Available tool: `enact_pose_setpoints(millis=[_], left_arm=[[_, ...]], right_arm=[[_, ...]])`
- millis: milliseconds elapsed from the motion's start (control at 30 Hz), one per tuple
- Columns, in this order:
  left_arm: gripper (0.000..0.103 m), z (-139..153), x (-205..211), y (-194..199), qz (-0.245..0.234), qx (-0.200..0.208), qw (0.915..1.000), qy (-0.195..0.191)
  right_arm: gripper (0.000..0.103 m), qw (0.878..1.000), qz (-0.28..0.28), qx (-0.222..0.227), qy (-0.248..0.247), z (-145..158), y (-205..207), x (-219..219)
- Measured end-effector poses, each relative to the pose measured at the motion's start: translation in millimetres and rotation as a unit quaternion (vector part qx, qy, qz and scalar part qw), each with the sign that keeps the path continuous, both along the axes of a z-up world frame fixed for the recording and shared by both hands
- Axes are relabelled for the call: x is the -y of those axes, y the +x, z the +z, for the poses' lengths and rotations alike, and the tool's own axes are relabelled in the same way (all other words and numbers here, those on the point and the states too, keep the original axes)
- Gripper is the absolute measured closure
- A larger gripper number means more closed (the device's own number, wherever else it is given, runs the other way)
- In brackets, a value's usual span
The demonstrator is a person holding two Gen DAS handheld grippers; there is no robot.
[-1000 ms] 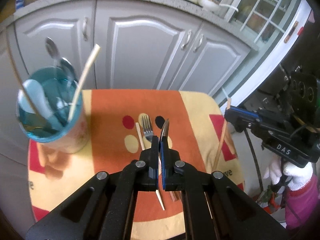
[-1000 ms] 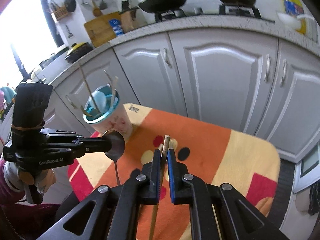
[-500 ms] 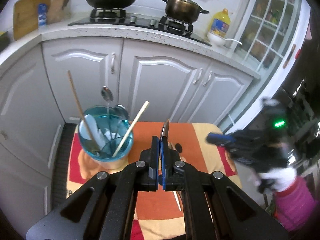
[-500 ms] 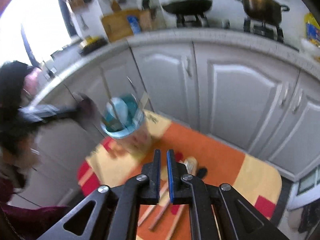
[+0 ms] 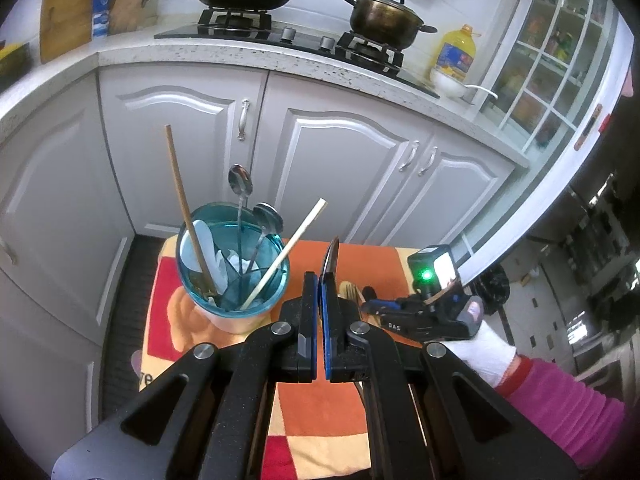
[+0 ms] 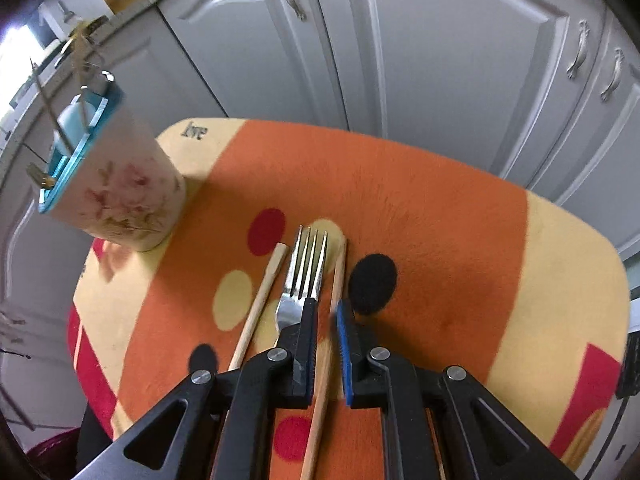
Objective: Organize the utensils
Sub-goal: 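Lift the held spoon, fork and chopstick up toward the floral cup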
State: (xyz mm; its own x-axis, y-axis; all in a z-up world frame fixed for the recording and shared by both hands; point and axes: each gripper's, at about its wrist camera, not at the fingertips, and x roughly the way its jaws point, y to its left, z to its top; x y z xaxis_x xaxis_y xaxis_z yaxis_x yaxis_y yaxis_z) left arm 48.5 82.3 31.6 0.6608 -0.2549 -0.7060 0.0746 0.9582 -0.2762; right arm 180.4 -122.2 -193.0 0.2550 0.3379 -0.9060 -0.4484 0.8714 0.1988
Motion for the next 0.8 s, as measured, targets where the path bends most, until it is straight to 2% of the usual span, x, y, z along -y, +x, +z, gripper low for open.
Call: enact_pose_setpoints(millis=[233, 333, 500, 667, 800], left_arm=[[0.103, -2.2, 0.1, 3.0, 0.001, -0.005, 1.0000, -0.001], [0.103, -1.7, -0.2, 2.1, 0.000, -0.003, 1.0000, -0.003], [0.103, 0.8, -1.4, -0.6, 0.002, -0.001, 1.0000, -0.002], [0.103, 3.8, -6.0, -3.5, 0.005, 0.003, 1.0000, -0.003], [0.103, 11.2, -10.3, -4.5, 0.009, 0.011, 0.9999, -0.008]], right_arm=[[0.094, 1.000, -0.017, 0.001, 0.011, -4.4, 15.8, -0.1], [0.094, 1.000, 0.000, 0.001, 0.001, -2.2, 12.8, -0.2], [0.097, 0.999, 0.023, 0.031, -0.019, 3.9, -1.7, 0.2], [0.097, 0.998, 0.023, 0.063, 0.018, 36.7, -20.4, 16.4], [0.098, 0.993, 0.028, 0.092, 0.070, 84.5, -39.6, 32.2]])
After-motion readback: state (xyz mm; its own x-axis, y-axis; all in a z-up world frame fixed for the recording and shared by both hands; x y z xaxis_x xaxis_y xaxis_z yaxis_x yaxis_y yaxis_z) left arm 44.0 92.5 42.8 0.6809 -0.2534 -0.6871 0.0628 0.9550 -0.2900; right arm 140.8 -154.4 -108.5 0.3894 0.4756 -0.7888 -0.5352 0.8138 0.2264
